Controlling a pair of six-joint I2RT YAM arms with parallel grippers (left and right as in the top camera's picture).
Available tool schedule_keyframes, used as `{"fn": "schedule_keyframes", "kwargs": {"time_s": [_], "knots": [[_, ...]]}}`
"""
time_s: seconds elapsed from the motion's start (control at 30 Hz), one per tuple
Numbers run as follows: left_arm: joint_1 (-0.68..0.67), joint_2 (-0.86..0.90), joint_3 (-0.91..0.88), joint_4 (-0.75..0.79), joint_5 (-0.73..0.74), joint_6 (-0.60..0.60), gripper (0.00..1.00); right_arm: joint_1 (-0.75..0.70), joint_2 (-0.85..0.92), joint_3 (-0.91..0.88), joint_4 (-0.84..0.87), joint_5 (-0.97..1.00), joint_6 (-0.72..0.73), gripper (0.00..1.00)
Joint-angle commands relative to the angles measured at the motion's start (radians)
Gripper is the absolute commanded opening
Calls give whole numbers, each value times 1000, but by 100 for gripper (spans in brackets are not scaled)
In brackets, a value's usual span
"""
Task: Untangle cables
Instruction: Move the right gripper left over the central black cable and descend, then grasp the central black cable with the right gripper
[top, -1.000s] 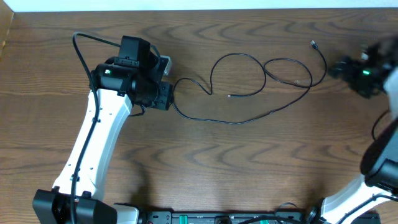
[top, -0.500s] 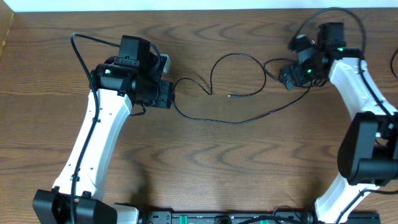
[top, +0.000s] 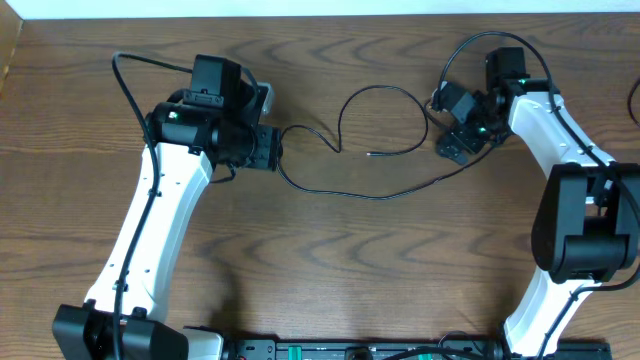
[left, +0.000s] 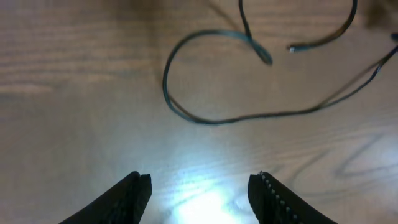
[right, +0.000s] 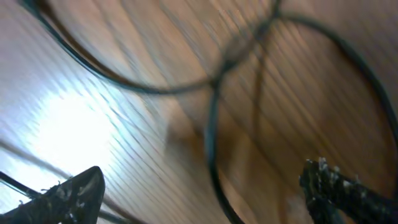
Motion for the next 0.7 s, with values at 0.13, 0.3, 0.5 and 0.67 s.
{"fn": "schedule_keyframes", "kwargs": {"time_s": [0.13, 0.3, 0.5, 0.67], "knots": [[3, 4, -4, 27, 0, -9, 56, 146, 6, 5, 54, -223, -16, 92], [6, 4, -4, 69, -8, -12, 49, 278, 6, 5, 113, -194, -17, 99], [16, 4, -4, 85, -8, -31, 49, 409, 8, 5, 208, -148, -16, 99], [16, 4, -4, 85, -6, -31, 49, 465, 36, 5, 262, -148, -16, 94]]}}
